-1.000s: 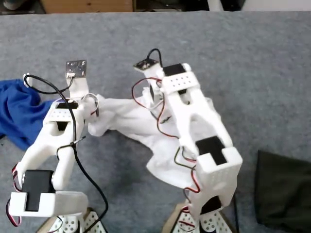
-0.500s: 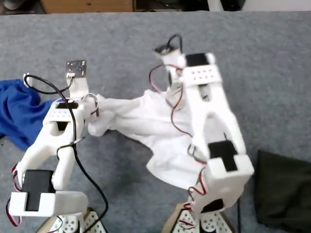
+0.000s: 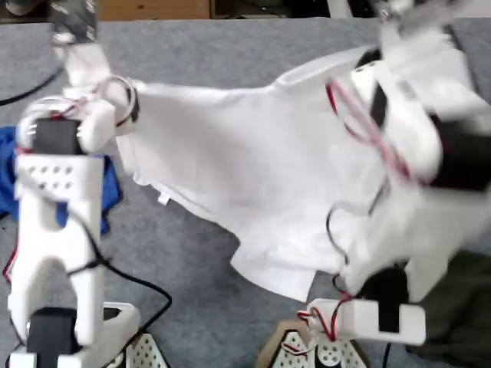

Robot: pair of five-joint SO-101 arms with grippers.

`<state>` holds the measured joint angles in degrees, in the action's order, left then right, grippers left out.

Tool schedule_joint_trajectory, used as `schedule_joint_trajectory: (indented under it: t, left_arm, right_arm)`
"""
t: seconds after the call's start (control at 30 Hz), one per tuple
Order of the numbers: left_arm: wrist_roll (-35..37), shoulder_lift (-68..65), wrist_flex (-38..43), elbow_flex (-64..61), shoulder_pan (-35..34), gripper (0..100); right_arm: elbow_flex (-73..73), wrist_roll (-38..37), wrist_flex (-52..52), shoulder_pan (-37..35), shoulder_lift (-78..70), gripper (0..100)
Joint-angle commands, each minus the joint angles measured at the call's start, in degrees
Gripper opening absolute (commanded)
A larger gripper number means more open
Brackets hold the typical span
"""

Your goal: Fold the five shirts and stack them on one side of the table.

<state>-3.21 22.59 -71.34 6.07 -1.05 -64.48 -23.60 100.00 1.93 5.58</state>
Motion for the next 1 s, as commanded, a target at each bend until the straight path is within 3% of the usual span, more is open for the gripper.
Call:
schedule_joint_trajectory:
  t: [0.0,0.17,0.3,0.5,0.7,0.97]
  left_arm:
    - [0.00,5.05,-6.95,13.63,3.16,2]
    - [-0.53,7.96,-14.86,26.46,5.63,2]
    - [-8.09,9.27,-24.97,35.78,5.98,2]
    - [-8.35,9.54,-29.27,43.78,2.90,2]
    - [-8.09,9.54,-29.36,41.32,-1.93,2]
    - [-7.91,13.14,-28.92,28.04,-1.85,2]
  right_arm:
    - [-8.92,-0.70,-0.62,1.01,3.65,0.4]
    - [-15.08,-0.88,-0.88,1.10,8.04,0.4]
    - [-15.34,-2.46,-4.66,1.10,12.79,0.4]
    - [-9.36,-5.45,-11.78,1.19,20.09,0.4]
    - [-0.40,-10.37,-22.86,1.19,22.99,0.4]
    - [6.64,-12.48,-42.46,1.01,22.81,0.4]
